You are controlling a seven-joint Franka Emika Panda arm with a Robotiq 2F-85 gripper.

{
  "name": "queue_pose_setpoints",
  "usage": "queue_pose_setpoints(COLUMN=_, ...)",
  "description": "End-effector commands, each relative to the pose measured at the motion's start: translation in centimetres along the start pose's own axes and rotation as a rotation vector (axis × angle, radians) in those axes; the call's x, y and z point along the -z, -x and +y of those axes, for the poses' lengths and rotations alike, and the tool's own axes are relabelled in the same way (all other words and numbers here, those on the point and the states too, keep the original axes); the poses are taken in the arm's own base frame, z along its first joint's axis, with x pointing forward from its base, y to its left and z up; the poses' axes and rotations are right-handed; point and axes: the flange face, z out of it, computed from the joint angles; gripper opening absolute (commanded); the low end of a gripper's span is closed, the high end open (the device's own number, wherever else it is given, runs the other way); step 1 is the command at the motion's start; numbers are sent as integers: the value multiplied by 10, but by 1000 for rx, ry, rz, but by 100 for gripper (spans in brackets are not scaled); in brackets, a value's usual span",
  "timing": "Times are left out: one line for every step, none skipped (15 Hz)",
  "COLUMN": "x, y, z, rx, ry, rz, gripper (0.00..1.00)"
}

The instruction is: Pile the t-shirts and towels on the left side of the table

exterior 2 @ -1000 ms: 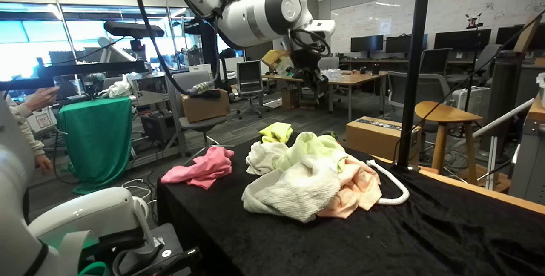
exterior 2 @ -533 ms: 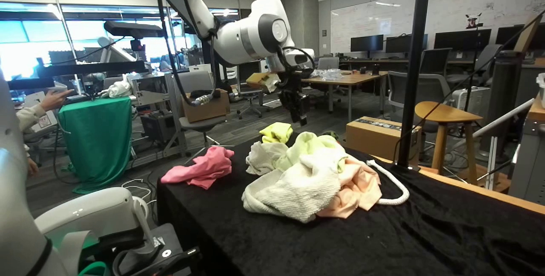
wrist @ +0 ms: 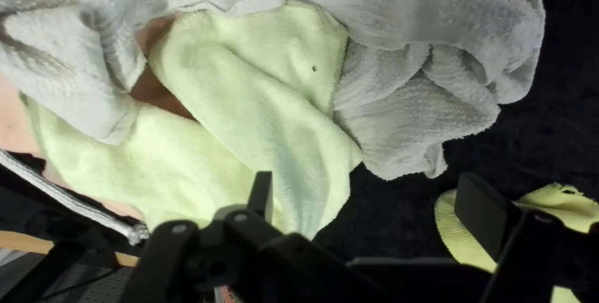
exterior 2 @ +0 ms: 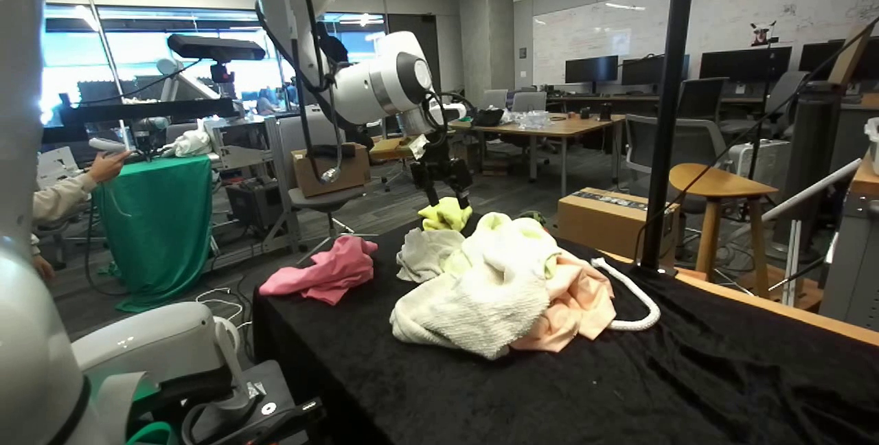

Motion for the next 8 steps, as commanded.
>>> queue_pose_setpoints(x=-6, y=-22, z=-21, rx=71, ry=25, rz=6, gripper=100)
queue_pose_setpoints(x=-9, y=-25, z=-25, rx=86, ry=23, rz=4, gripper=100)
queue_pose_setpoints(x=-11, y=-29, z=-28, rx=96, ry=22, rz=1, gripper=100)
queue_pose_setpoints(x=-16, y=-34, z=-30, rx=104, ry=22, rz=-2, gripper=99)
queue_pose_setpoints(x=-20, y=-38, z=-33, rx=117, ry=17, rz=-9, gripper=100)
queue_pose_setpoints(x=-21, y=-42, z=-35, rx=129, ry=13, rz=-11, gripper=100)
queue_pose_setpoints(x=-23, y=-46, z=-37, rx=146, ry=-1, rz=-18, gripper=100)
queue_pose_setpoints(x=-26, y=-48, z=-40, rx=171, ry=-19, rz=-29, gripper=100)
